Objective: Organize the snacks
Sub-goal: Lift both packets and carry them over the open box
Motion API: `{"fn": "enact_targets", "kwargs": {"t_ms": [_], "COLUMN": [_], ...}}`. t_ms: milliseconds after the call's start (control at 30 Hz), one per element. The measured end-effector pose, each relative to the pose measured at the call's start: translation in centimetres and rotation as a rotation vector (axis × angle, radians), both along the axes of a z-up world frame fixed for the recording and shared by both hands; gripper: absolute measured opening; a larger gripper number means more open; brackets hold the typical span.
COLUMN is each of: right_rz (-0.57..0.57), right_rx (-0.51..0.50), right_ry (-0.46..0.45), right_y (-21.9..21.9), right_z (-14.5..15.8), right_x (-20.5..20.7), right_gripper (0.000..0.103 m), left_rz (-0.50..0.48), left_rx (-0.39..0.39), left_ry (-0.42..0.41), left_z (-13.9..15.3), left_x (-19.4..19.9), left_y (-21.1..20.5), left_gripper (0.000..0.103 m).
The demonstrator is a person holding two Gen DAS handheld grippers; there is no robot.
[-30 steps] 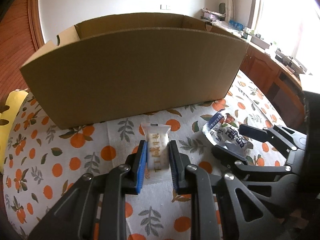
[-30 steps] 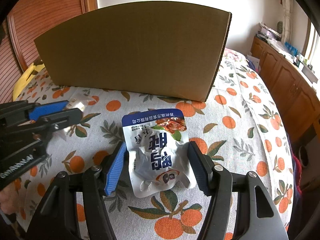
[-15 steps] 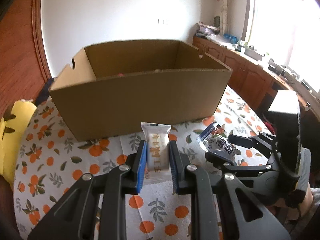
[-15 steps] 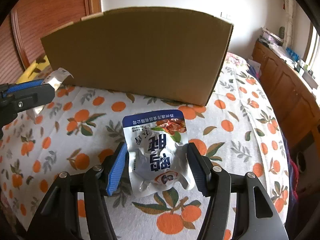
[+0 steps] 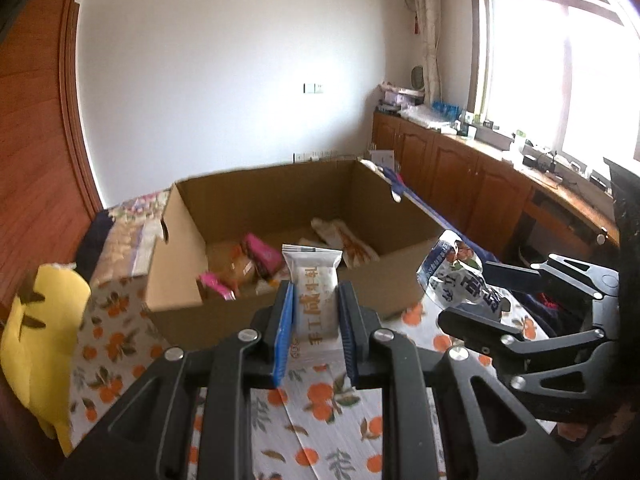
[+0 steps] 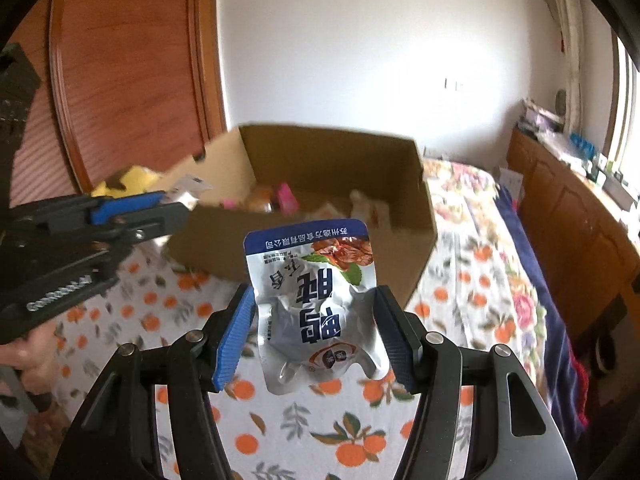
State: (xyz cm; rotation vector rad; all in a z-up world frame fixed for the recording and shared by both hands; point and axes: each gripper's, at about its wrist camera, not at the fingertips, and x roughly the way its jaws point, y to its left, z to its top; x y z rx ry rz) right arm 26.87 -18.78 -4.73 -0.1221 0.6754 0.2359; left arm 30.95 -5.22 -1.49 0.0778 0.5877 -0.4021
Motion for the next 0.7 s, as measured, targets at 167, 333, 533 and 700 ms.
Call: {"fn": "enact_targets", "kwargs": {"t_ms": [167,333,533,700], "right_rz": [0.023,0.04,0.038,0.036], "right_rx": [0.016,0.03,0.063,0.067], "right_ry": [-0.039,-0.059,-0.056,-0.037], "right_y": [0.9,1.2,0.8,0.5], "right_z": [2.3,3.4,3.1,1.8], "right_x": [1.7,4.2,7.8,10.2], "right_gripper": [0.062,0.062,0.062,0.062], "left_rz": [0.001,0.002,0.023,0.038], "left_rx": [-0.011,-0.005,0.001,-0.003], "left_ry": [-0.028,-0.032,-0.009,0.021], "left_z": [1.1,0.9,-0.6,-2.2], "left_x": [2.1,5.0,8.8,11.2], "left_y": [0.7,0.9,1.2,1.2], "left_gripper": [0.019,0.02,0.02,0.02]}}
